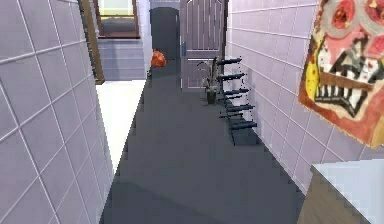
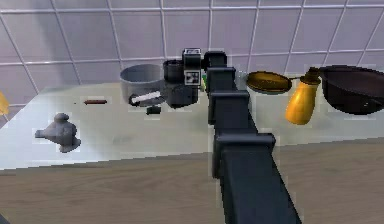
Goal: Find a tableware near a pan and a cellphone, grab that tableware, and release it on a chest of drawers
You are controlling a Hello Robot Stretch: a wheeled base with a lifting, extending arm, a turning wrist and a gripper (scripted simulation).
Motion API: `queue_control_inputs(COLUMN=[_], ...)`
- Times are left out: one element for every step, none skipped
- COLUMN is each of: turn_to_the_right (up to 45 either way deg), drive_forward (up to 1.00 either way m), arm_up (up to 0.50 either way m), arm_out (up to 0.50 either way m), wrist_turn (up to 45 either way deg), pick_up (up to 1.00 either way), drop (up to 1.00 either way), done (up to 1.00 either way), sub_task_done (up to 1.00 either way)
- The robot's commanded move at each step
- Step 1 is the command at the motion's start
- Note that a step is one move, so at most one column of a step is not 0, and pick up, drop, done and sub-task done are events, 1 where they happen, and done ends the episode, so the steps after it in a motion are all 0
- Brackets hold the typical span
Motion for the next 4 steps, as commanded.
queue_control_inputs(turn_to_the_right=[0.0,0.0,0.0,0.0], drive_forward=[0.00,0.00,0.00,0.00], arm_up=[0.00,0.00,0.00,0.00], arm_out=[0.00,0.00,0.00,-0.28], wrist_turn=[-45.0,-45.0,-9.0,0.0], pick_up=[0.00,0.00,0.00,0.00], drop=[0.00,0.00,0.00,0.00], done=[0.00,0.00,0.00,0.00], sub_task_done=[0.00,0.00,0.00,0.00])
